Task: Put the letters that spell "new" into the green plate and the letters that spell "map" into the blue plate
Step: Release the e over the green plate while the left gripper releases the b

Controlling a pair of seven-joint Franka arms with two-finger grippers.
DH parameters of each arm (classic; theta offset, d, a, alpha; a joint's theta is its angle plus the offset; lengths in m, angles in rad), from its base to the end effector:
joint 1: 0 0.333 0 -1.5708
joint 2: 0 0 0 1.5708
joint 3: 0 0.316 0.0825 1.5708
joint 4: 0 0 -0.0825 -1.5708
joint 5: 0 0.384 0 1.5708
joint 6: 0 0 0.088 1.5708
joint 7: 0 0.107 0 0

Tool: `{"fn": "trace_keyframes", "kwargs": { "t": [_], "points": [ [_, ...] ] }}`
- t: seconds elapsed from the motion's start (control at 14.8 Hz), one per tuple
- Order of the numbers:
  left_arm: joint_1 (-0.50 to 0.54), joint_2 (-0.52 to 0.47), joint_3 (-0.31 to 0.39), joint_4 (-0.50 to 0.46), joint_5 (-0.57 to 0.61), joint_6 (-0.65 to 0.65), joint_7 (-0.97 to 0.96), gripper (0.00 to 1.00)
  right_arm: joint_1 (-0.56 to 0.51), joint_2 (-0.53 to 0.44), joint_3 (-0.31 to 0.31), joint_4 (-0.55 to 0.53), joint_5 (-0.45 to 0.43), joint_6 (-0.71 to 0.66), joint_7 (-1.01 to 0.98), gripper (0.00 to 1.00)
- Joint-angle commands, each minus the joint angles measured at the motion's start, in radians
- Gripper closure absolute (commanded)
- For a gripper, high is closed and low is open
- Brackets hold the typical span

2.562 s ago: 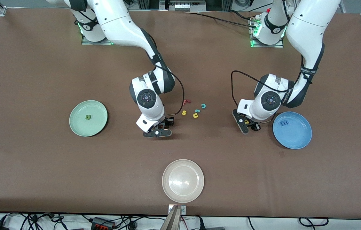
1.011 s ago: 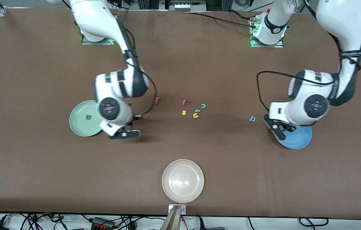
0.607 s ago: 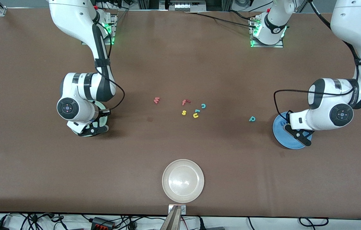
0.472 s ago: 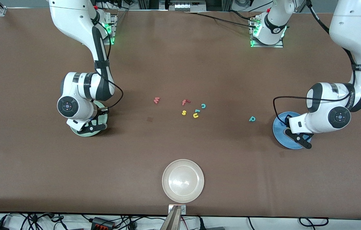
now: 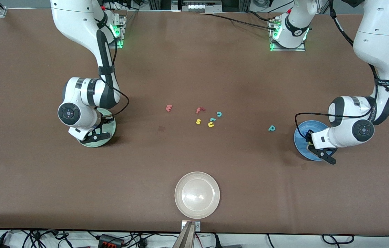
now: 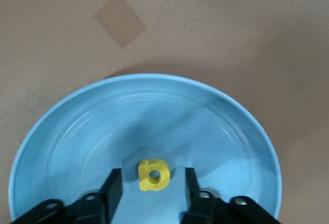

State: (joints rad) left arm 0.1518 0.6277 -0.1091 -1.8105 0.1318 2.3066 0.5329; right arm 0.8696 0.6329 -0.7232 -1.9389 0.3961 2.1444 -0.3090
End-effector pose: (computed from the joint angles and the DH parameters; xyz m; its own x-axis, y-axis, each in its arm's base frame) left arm 0.6366 0.0336 0.1852 0.8353 -0.5366 -0.1198 -0.5354 -0.8434 0.0454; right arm 0.5807 0.1120 0.2075 0.9433 0.2263 -0.2427 0.2478 -0.9669 0.0615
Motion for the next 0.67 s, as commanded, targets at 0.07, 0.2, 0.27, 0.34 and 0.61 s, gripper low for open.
{"fn": "trace_keyframes", "kwargs": {
  "t": [0.07, 0.2, 0.27, 0.34, 0.61],
  "points": [
    [-0.003, -0.072, -0.023, 0.013, 0.009, -0.136, -0.091, 0.00, -0.003, 0.002, 0.004, -0.025, 0.009, 0.051, -0.025, 0.76],
    [-0.001, -0.109, -0.064, 0.013, 0.003, -0.225, -0.180, 0.00, 0.002, -0.005, 0.004, -0.022, 0.010, 0.042, -0.016, 0.00],
    [-0.001, -0.123, -0.081, 0.013, 0.003, -0.249, -0.242, 0.00, 0.005, -0.021, 0.002, -0.018, 0.010, 0.032, -0.013, 0.00],
    [0.002, -0.131, -0.105, 0.011, 0.000, -0.275, -0.333, 0.00, 0.005, -0.041, 0.001, -0.014, 0.012, 0.013, -0.007, 0.00],
    [-0.003, -0.126, -0.208, -0.022, -0.009, -0.282, -0.475, 0.00, 0.014, -0.085, -0.018, 0.069, 0.009, -0.108, -0.024, 0.00]
  ]
}}
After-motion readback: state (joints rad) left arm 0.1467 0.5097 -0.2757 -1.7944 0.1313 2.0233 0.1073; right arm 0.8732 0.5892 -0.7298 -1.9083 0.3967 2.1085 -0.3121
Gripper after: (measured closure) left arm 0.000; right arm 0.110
